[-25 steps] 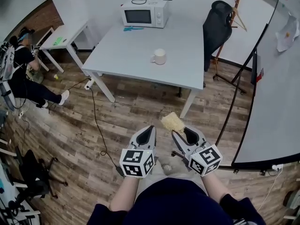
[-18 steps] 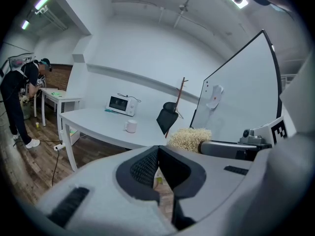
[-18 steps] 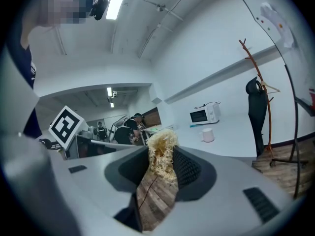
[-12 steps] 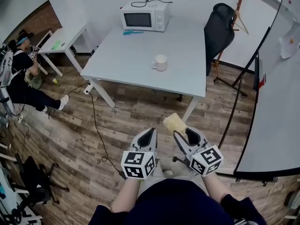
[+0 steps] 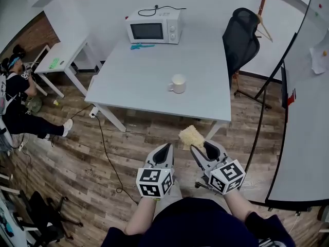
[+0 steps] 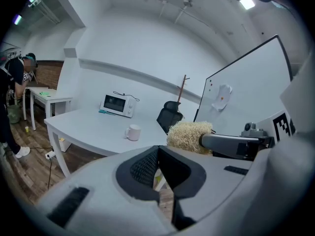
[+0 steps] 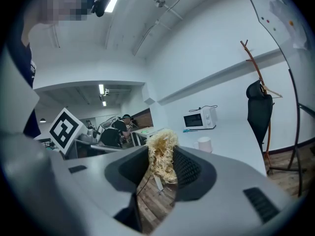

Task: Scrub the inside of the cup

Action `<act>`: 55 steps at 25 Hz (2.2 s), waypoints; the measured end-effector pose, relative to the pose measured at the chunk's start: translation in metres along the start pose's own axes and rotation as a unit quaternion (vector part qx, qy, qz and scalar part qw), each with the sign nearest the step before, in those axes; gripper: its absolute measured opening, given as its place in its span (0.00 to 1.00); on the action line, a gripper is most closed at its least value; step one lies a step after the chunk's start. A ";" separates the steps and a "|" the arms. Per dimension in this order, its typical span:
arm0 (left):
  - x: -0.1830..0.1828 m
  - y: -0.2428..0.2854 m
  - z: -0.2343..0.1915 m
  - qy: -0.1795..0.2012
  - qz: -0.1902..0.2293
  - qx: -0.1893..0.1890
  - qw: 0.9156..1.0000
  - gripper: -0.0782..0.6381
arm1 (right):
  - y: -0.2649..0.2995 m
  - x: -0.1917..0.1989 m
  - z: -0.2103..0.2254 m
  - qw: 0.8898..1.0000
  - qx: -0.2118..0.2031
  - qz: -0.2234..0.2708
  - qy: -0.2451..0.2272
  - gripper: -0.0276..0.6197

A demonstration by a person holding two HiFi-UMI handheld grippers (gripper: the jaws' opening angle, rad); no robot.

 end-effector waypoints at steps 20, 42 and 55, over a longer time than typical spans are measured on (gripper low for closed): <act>-0.090 0.063 -0.130 0.044 -0.035 0.051 0.997 0.13 | 0.130 -0.074 0.021 0.996 0.074 0.027 0.046 0.29; -0.126 0.131 -0.189 0.071 -0.072 0.101 0.990 0.13 | 0.156 -0.091 0.068 0.976 0.192 0.032 0.099 0.29; -0.137 0.189 -0.190 0.095 -0.094 0.098 0.986 0.14 | 0.177 -0.099 0.115 0.976 0.192 0.019 0.104 0.29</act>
Point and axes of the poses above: the fingertips, and each gripper's own axes: y forward along the fingers, z to its right, x out of its underside, the point moved 6 cm from there along -y, backward along the fingers, and after that the axes turned 14 degrees about -z, right-handed, at the moved point
